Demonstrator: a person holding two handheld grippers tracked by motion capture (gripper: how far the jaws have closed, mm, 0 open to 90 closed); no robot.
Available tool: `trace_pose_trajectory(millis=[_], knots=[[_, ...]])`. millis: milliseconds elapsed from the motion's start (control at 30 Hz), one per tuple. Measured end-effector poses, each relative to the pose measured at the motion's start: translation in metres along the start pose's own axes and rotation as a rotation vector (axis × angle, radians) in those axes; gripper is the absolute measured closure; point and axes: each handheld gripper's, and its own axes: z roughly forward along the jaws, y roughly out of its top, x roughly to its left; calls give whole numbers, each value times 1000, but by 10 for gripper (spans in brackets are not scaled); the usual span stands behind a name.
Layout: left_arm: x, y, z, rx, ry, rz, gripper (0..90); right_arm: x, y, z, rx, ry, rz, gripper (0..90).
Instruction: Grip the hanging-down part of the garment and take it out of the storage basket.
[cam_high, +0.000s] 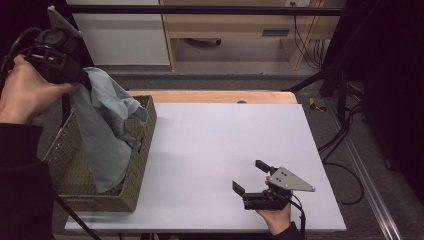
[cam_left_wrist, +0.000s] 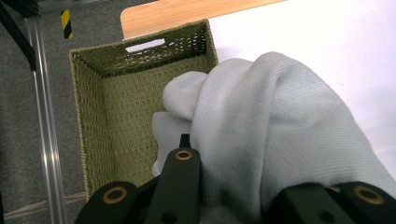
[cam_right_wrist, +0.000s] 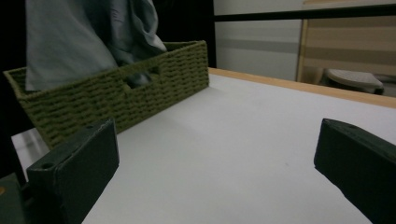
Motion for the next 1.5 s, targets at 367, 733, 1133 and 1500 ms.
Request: trace_pose_trajectory(millis=[367,733,1133,1500], knots=[[0,1,8,42,2,6,813,41,35,58,-29,132,12,2],[1,3,14,61,-5,6,813,69,42,109,3,196,14,6],[2,5,16,73,-1,8,812,97,52,153,10,253,13,11],[3,5,16,72,-2,14,813,126,56,194,26,301,-6,19]])
